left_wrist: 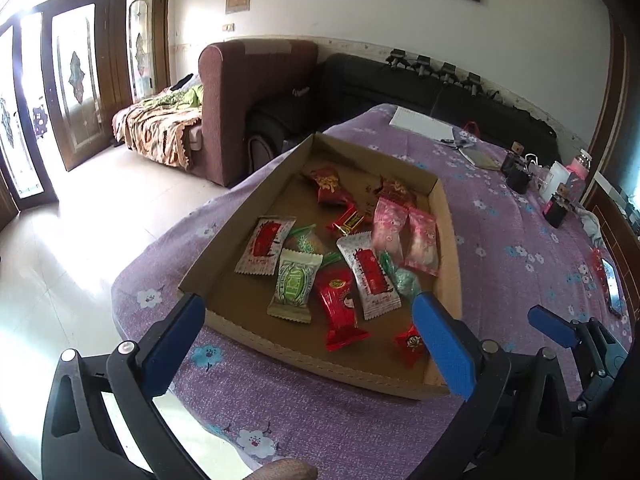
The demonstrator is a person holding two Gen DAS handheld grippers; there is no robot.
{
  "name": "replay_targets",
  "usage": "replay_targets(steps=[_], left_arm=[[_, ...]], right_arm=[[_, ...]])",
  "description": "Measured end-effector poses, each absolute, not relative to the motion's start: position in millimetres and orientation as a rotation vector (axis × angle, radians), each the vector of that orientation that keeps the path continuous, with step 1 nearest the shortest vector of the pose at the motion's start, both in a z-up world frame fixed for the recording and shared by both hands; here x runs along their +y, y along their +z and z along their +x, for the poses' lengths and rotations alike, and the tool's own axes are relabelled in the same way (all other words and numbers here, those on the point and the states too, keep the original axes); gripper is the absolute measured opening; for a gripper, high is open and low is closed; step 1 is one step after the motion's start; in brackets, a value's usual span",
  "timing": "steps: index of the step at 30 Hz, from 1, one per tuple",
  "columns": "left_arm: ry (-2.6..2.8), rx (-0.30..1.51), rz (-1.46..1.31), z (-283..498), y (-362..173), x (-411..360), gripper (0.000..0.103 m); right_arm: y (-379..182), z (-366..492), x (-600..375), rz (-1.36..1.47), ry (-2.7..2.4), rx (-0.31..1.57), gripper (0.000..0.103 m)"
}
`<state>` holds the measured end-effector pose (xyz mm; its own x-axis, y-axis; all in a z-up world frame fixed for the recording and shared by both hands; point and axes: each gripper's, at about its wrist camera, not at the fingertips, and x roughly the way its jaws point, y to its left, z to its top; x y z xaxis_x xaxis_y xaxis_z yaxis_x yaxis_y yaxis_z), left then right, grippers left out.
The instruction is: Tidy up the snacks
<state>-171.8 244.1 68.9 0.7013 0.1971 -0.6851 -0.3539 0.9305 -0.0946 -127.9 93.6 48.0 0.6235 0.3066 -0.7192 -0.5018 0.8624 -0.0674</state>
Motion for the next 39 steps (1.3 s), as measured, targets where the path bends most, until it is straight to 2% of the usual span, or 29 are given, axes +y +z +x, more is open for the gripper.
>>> replay_targets(steps=[39], left_arm=[[0.274, 0.785, -0.251, -175.6, 60.4, 242.5, 0.103]], right_arm=[[43.9, -135.6, 97.2, -0.275, 0.475, 0.783, 0.089]])
